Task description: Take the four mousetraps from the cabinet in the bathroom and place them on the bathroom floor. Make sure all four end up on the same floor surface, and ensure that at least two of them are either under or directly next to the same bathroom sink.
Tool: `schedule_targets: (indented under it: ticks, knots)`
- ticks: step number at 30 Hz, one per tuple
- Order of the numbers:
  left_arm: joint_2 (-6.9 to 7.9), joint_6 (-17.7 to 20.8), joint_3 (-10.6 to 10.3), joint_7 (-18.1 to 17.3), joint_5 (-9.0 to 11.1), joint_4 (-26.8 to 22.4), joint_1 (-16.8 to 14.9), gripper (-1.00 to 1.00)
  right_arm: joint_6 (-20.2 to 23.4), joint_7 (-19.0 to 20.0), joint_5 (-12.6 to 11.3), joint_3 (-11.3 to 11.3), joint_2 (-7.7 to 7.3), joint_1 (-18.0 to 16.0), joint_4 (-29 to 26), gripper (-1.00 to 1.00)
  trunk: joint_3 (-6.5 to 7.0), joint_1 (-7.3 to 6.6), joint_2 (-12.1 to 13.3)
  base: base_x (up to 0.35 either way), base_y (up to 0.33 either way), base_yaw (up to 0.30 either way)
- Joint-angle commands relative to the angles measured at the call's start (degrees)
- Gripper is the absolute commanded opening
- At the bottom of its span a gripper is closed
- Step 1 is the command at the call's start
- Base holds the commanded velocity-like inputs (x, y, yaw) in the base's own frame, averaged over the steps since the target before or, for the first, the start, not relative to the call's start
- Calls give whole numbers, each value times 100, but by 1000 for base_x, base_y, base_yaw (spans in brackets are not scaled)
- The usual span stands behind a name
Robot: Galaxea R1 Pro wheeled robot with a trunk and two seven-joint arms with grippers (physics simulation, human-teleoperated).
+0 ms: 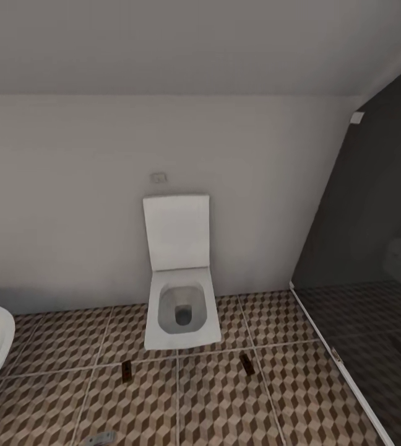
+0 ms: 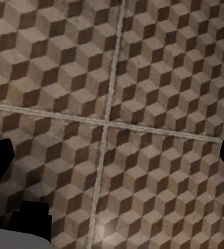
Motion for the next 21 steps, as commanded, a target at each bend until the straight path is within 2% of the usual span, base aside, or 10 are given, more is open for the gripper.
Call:
schedule_targets:
  ticks: [1, 21]
  knots:
    - [5, -28, -38, 34, 27, -26, -9, 100, -20, -37, 38, 10, 0, -7, 16, 100, 5, 0, -3, 0, 0, 0]
    - [5, -28, -38, 31, 27, -26, -9, 100, -22, -39, 38, 10, 0, -7, 4, 100, 190, 0, -3, 0, 0, 0]
